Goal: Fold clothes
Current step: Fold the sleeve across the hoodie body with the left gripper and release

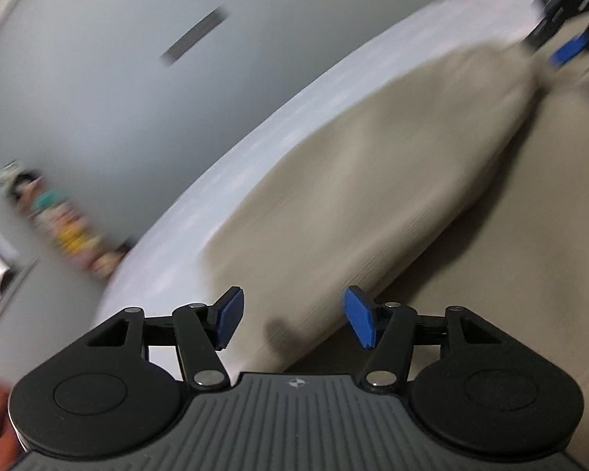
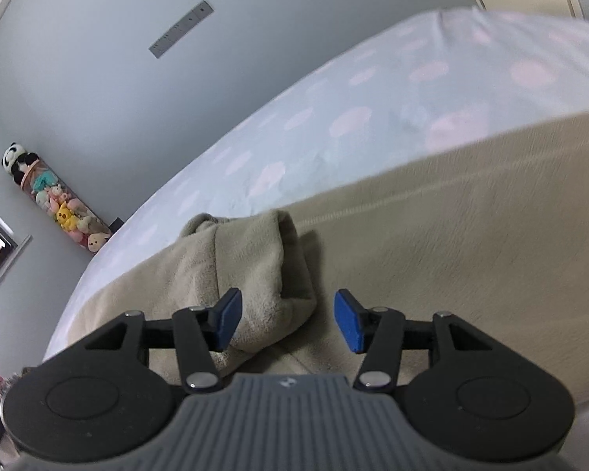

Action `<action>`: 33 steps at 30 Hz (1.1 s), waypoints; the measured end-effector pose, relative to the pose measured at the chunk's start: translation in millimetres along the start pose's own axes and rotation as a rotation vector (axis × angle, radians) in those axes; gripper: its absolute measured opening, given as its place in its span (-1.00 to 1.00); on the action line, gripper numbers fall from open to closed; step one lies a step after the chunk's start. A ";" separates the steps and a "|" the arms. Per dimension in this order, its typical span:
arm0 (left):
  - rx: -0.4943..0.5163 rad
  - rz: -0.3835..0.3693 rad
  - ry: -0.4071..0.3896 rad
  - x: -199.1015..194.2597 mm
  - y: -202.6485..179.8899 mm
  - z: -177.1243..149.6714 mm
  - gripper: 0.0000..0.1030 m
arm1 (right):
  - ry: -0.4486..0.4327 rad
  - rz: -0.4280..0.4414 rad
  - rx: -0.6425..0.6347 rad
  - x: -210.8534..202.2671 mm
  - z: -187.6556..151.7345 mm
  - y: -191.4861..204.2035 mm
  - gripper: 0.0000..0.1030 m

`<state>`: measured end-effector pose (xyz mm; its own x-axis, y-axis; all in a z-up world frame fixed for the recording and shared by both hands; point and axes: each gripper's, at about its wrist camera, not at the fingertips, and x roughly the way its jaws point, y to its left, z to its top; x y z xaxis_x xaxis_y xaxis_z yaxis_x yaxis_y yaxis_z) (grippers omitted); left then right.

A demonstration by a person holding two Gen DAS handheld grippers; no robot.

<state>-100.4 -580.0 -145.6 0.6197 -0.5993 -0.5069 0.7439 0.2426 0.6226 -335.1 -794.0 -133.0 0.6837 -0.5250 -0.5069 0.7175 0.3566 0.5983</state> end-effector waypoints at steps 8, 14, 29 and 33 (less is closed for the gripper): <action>-0.012 -0.016 0.136 47.6 17.3 -23.5 0.09 | 0.011 0.046 0.086 27.7 -1.5 -8.6 0.01; -0.128 0.010 0.213 61.4 46.7 -31.5 -0.70 | 0.017 0.087 0.074 32.5 -3.6 -4.6 -0.50; -0.187 -0.030 0.272 51.1 58.8 -37.8 -0.56 | 0.048 -0.019 -0.025 33.9 -5.8 8.1 -0.38; -0.217 -0.034 0.260 26.2 66.4 -33.8 -0.34 | -0.018 -0.042 -0.039 1.7 -0.3 7.9 -0.34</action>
<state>-26.3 -553.8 -137.7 0.6162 -0.4021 -0.6773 0.7836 0.3996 0.4757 -328.3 -791.8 -129.3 0.6507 -0.5538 -0.5195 0.7503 0.3639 0.5519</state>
